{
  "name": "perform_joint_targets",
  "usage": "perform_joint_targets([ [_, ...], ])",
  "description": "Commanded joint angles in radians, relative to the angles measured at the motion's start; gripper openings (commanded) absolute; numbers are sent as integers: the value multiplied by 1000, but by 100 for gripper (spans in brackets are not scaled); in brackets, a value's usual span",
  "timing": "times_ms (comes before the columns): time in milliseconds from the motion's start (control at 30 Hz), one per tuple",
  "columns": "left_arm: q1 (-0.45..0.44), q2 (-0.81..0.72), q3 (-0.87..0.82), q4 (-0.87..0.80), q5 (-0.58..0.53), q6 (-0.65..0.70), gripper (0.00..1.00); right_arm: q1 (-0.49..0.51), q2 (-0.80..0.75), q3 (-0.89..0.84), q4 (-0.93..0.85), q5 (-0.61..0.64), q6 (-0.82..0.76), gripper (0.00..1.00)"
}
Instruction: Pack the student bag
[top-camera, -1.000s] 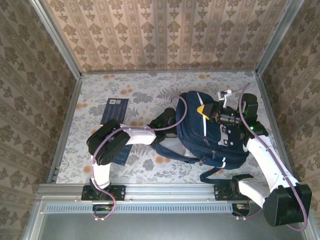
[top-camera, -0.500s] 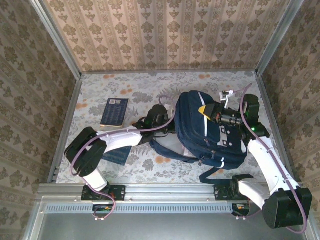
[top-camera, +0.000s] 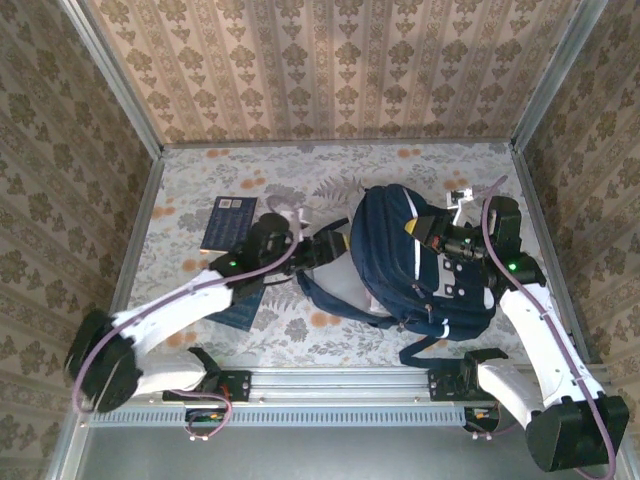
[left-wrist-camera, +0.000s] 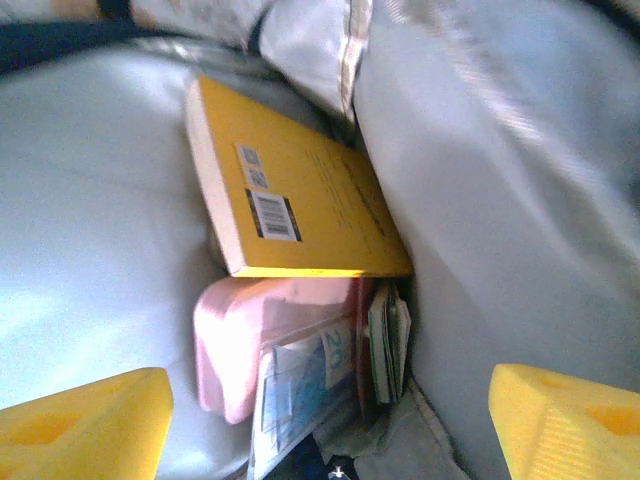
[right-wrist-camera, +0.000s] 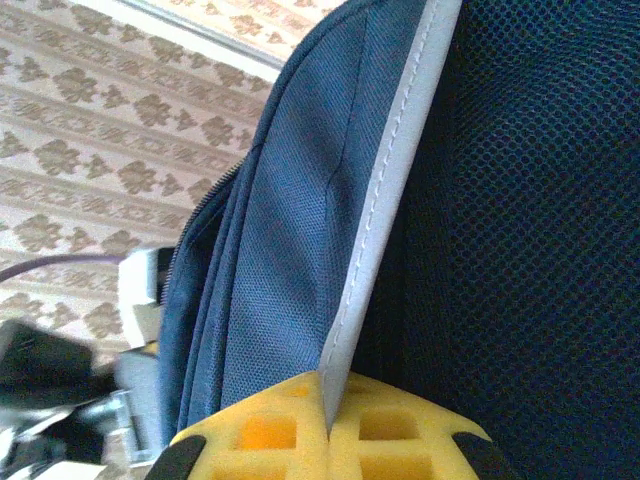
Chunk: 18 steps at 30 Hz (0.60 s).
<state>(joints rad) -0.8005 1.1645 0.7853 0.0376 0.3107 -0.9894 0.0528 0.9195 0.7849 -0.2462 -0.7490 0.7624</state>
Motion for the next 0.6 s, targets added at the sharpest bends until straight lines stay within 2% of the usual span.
perform_joint_targets([
  [0,42,-139,-18,-272,-136,75,84,34,-8,2,-85,214,-79,0],
  [167,155,-353,-54,-543,-268,57,91,134,46,-10,-127,396,-151,5],
  [267,233,-430,-79,-655,-301,52,95,182,93,-8,-136,475,-184,10],
  [400,319,-464,-105,-762,-298,36,95,239,145,29,-174,590,-227,28],
  [567,415,-396,-150,-824,-290,44,95,337,139,129,-280,863,-297,42],
])
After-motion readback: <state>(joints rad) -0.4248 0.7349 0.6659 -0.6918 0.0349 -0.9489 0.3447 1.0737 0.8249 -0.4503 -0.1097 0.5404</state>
